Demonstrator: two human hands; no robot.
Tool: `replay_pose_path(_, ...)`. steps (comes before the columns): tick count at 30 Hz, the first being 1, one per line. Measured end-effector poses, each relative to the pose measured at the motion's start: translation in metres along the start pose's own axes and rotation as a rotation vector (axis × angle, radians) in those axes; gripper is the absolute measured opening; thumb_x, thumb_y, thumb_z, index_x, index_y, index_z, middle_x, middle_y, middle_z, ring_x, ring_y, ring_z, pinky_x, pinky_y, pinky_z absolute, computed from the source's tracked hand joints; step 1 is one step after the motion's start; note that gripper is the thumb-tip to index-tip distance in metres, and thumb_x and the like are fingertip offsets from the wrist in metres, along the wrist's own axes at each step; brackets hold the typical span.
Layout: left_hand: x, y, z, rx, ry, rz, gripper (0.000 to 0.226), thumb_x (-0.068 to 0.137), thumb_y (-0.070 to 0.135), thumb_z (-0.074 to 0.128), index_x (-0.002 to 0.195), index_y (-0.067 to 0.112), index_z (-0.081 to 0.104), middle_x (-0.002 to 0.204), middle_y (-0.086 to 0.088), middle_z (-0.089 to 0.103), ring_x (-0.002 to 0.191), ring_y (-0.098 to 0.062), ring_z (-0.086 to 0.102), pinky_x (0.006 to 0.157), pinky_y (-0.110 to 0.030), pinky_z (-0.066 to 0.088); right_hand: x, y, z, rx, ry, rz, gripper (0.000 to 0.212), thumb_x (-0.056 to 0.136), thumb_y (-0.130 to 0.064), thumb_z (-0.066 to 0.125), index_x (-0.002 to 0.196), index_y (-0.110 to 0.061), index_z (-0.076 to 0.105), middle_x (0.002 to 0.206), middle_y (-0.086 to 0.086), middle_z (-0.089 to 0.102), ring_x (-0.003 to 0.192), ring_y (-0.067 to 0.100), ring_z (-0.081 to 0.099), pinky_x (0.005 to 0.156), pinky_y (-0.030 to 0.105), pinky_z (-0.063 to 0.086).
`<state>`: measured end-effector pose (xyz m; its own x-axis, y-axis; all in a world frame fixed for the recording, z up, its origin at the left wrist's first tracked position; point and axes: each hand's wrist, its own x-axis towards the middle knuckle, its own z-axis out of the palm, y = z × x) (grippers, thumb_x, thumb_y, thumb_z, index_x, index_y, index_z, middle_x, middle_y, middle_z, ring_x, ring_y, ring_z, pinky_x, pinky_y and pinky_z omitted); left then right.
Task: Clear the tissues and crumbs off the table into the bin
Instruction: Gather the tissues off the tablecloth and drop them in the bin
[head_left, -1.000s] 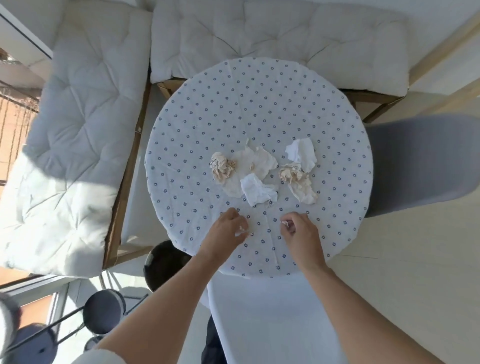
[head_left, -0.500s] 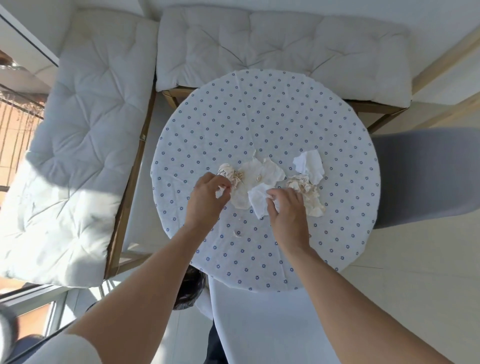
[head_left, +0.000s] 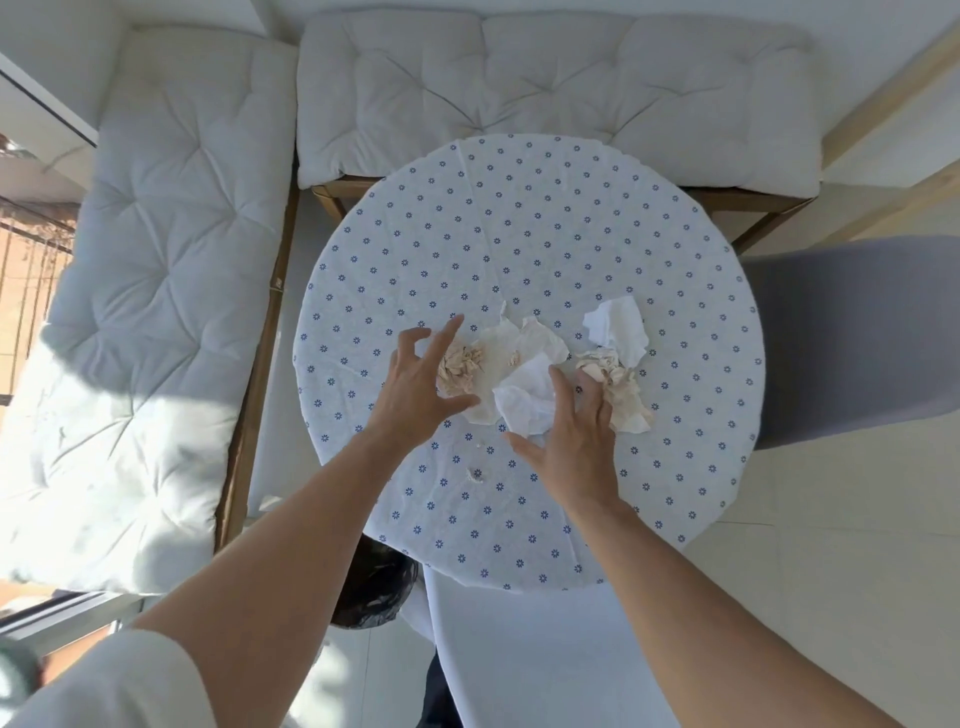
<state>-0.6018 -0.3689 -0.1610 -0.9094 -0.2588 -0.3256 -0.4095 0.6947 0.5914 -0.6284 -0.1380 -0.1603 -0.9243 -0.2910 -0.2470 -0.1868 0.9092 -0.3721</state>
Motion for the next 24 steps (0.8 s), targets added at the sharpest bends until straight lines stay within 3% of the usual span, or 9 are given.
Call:
replay_pose_path(3,0.004,0.000,0.001,0.045,-0.015,0.047,0.079,0.082,0.034,0.088,0.152,0.038,0.050,0.148,-0.007,0.038,0.124,-0.029,0.055,0.108,-0.048,0.052,0.001,0.001,0.002,0.029,-0.049,-0.007,0.096,0.082,-0.055,0.082,0.159,-0.029,0.031,0.155,0.010,0.030,0.142,0.037,0.037,0.103,0.050,0.054)
replay_pose_path(5,0.003,0.002,0.000,0.030,0.001,0.040,0.056,0.088,0.026,0.083,0.140,0.028,0.064,0.142,-0.008,0.043,0.118,-0.029,0.059,0.103,-0.049,0.055,0.002,0.001,0.004,0.090,-0.065,-0.030,0.082,0.089,-0.039,0.080,0.158,-0.029,0.038,0.151,0.007,0.033,0.141,0.033,0.036,0.111,0.047,0.050)
replay_pose_path(7,-0.001,0.003,-0.002,0.017,0.034,0.030,0.044,0.091,0.018,0.078,0.133,0.025,0.070,0.134,-0.007,0.049,0.104,-0.027,0.064,0.093,-0.046,0.059,0.003,0.001,0.004,0.148,-0.058,-0.057,0.062,0.093,-0.022,0.077,0.150,-0.026,0.052,0.143,0.005,0.040,0.137,0.028,0.039,0.106,0.042,0.054)
replay_pose_path(11,-0.010,0.001,-0.007,-0.032,0.091,-0.002,0.036,0.090,0.011,0.076,0.125,0.022,0.075,0.118,-0.004,0.057,0.092,-0.025,0.067,0.083,-0.042,0.060,0.005,-0.001,0.001,0.228,-0.045,-0.072,0.031,0.098,-0.005,0.067,0.127,-0.016,0.072,0.123,0.003,0.055,0.114,0.021,0.056,0.089,0.037,0.059)
replay_pose_path(18,-0.033,-0.015,-0.017,-0.142,0.108,-0.040,0.029,0.088,0.007,0.079,0.115,0.018,0.079,0.113,-0.004,0.063,0.089,-0.025,0.068,0.080,-0.038,0.062,-0.001,-0.005,-0.008,0.278,-0.010,-0.065,0.022,0.100,-0.006,0.065,0.118,-0.012,0.076,0.113,0.005,0.061,0.099,0.022,0.063,0.086,0.041,0.059)
replay_pose_path(21,-0.048,-0.021,-0.022,-0.196,0.141,-0.059,0.028,0.087,0.008,0.081,0.112,0.021,0.079,0.111,-0.002,0.063,0.086,-0.020,0.069,0.065,-0.016,0.058,-0.009,-0.011,-0.011,0.289,0.005,-0.084,0.021,0.101,-0.008,0.066,0.118,-0.013,0.076,0.113,0.003,0.061,0.094,0.017,0.063,0.086,0.038,0.061)
replay_pose_path(24,-0.070,-0.030,-0.031,-0.220,0.176,-0.068,0.028,0.088,0.013,0.081,0.113,0.026,0.078,0.110,0.003,0.063,0.087,-0.012,0.068,0.068,-0.005,0.051,-0.021,-0.023,-0.010,0.285,-0.011,-0.109,0.020,0.100,-0.009,0.066,0.116,-0.016,0.076,0.112,0.001,0.061,0.095,0.019,0.064,0.086,0.038,0.061)
